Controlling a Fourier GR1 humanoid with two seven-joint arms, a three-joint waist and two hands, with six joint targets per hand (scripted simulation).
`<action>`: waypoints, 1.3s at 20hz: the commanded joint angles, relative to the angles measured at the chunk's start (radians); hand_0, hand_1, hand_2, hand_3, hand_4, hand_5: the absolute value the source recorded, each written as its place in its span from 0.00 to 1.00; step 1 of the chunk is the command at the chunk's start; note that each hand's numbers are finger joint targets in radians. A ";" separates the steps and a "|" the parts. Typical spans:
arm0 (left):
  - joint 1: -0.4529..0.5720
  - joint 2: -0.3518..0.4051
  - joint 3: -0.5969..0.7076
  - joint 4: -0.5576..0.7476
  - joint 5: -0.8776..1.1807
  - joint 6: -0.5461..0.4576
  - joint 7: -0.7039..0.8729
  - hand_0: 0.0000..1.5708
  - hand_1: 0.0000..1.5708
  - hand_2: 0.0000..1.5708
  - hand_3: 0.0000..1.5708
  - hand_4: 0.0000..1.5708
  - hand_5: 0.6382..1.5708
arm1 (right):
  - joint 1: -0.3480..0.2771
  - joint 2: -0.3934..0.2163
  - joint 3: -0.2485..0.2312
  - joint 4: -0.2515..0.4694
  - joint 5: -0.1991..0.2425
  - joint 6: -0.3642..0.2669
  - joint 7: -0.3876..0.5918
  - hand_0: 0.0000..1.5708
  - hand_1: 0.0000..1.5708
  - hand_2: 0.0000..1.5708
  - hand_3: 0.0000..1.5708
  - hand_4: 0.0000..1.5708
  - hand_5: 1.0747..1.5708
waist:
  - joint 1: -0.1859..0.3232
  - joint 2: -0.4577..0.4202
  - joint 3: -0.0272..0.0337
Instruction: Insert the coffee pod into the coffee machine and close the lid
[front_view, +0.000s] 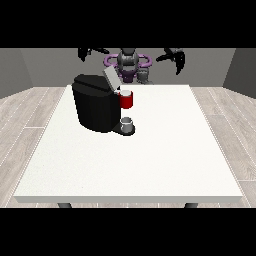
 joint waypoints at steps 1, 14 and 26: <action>0.016 -0.012 -0.063 -0.098 0.075 -0.006 0.066 0.00 0.00 0.00 0.00 0.23 1.00 | -0.058 -0.042 -0.007 0.002 0.010 0.024 -0.002 0.00 0.00 0.00 0.00 0.15 1.00 | 0.034 0.033 0.0006; 0.124 -0.013 -0.188 -0.378 0.159 0.054 0.126 0.00 0.00 0.00 0.00 0.18 1.00 | -0.273 -0.072 -0.153 0.104 -0.179 0.077 0.141 0.00 0.00 0.00 0.00 0.06 1.00 | 0.065 0.194 0.0006; 0.184 0.036 -0.155 -0.576 0.220 0.033 0.149 0.00 0.00 0.00 0.00 0.23 1.00 | -0.382 -0.032 -0.077 0.195 -0.122 0.024 0.100 0.00 0.00 0.00 0.00 0.00 1.00 | 0.041 0.323 0.0003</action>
